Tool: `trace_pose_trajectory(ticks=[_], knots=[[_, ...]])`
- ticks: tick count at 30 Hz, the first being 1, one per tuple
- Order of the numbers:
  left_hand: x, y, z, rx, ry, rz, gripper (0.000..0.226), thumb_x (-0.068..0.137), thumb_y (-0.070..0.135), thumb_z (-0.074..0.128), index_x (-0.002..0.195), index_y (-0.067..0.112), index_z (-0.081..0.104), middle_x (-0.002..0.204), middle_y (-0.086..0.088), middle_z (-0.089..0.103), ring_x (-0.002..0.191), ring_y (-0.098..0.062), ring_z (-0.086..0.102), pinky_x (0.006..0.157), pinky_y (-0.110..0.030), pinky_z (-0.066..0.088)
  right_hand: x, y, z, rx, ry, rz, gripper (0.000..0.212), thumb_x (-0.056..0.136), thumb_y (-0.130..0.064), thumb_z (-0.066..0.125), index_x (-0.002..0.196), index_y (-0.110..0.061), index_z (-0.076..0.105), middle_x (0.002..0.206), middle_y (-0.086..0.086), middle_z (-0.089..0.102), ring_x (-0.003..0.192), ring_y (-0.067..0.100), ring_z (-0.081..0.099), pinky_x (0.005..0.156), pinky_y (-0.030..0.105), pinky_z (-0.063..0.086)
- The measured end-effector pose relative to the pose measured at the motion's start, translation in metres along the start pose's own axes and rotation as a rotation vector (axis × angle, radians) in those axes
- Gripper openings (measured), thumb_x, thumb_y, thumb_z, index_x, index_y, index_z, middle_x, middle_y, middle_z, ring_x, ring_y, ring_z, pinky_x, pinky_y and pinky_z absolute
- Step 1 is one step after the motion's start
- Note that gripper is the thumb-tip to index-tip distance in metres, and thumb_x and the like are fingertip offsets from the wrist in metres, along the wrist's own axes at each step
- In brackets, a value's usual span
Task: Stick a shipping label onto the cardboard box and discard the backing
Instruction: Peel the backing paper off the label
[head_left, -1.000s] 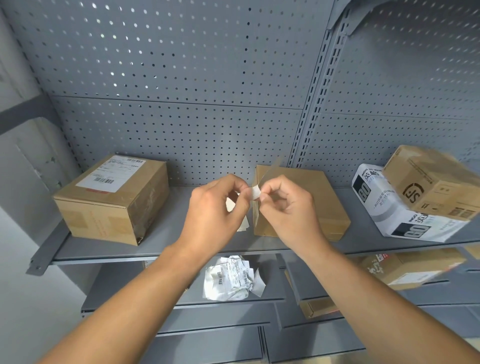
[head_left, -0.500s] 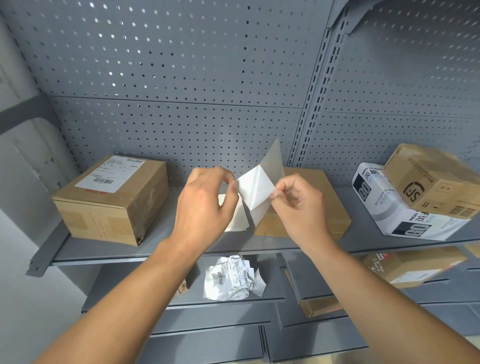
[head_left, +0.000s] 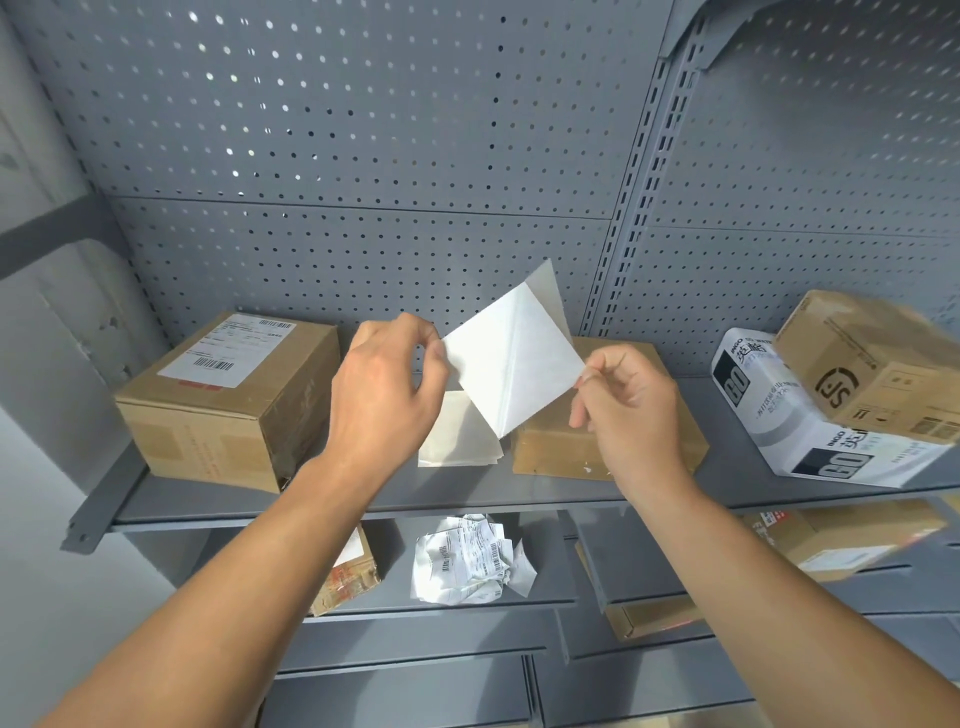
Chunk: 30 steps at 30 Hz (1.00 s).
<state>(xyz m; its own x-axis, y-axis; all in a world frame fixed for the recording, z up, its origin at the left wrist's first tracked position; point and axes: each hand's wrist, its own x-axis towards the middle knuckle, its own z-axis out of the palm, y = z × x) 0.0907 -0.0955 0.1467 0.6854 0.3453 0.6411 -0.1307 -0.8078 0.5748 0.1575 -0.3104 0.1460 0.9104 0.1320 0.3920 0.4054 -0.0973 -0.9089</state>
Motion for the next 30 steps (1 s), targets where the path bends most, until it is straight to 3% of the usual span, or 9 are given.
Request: trace_pose_trajectory(ticks=[6,12,15,24,27,30], knots=[[0.006,-0.009,-0.004,0.008,0.015,-0.05,0.018,0.094,0.032,0.047,0.088,0.021,0.06,0.082,0.007,0.064,0.089,-0.02,0.052,0.07,-0.04,0.048,0.004,0.001,-0.006,-0.015,0.062,0.047,0.032,0.091,0.001,0.054,0.073,-0.026,0.059,0.044,0.0,0.054,0.043,0.015,0.048,0.047,0.026,0.041],[0.011,-0.02,-0.008,0.028,0.043,-0.074,0.015,0.095,0.027,0.054,0.088,0.019,0.064,0.085,0.009,0.068,0.088,-0.023,0.055,0.072,-0.042,0.049,0.009,0.005,-0.012,0.052,0.12,0.099,0.017,0.088,0.009,0.05,0.084,-0.004,0.06,0.046,0.001,0.057,0.042,0.011,0.051,0.049,0.02,0.047],[0.011,-0.022,-0.007,0.027,0.056,-0.086,0.015,0.097,0.026,0.057,0.091,0.017,0.066,0.083,0.009,0.067,0.081,-0.024,0.059,0.073,-0.04,0.049,0.012,0.008,-0.016,0.091,0.12,0.152,0.02,0.087,0.01,0.048,0.084,-0.006,0.059,0.045,0.002,0.058,0.042,0.013,0.051,0.047,0.023,0.047],[0.013,-0.03,-0.006,0.051,0.096,-0.119,0.015,0.098,0.029,0.059,0.091,0.017,0.067,0.073,0.0,0.07,0.067,-0.023,0.063,0.067,-0.034,0.047,0.018,0.021,-0.024,0.191,0.171,0.424,0.02,0.093,0.0,0.046,0.082,-0.012,0.059,0.041,-0.003,0.044,0.035,0.01,0.034,0.042,0.024,0.029],[0.013,-0.035,-0.004,0.047,0.103,-0.146,0.016,0.099,0.028,0.06,0.095,0.015,0.069,0.071,0.003,0.067,0.066,-0.023,0.062,0.067,-0.03,0.041,0.018,0.017,-0.024,0.318,0.175,0.462,0.022,0.096,0.002,0.045,0.082,-0.011,0.056,0.056,-0.001,0.057,0.04,0.007,0.054,0.042,0.021,0.039],[0.013,-0.04,-0.003,0.02,0.093,-0.186,0.015,0.099,0.028,0.059,0.093,0.017,0.067,0.066,0.005,0.066,0.062,-0.022,0.062,0.067,-0.029,0.042,0.016,0.015,-0.023,0.422,0.177,0.483,0.02,0.101,-0.002,0.047,0.084,-0.011,0.054,0.077,-0.001,0.066,0.067,0.012,0.078,0.052,0.016,0.054]])
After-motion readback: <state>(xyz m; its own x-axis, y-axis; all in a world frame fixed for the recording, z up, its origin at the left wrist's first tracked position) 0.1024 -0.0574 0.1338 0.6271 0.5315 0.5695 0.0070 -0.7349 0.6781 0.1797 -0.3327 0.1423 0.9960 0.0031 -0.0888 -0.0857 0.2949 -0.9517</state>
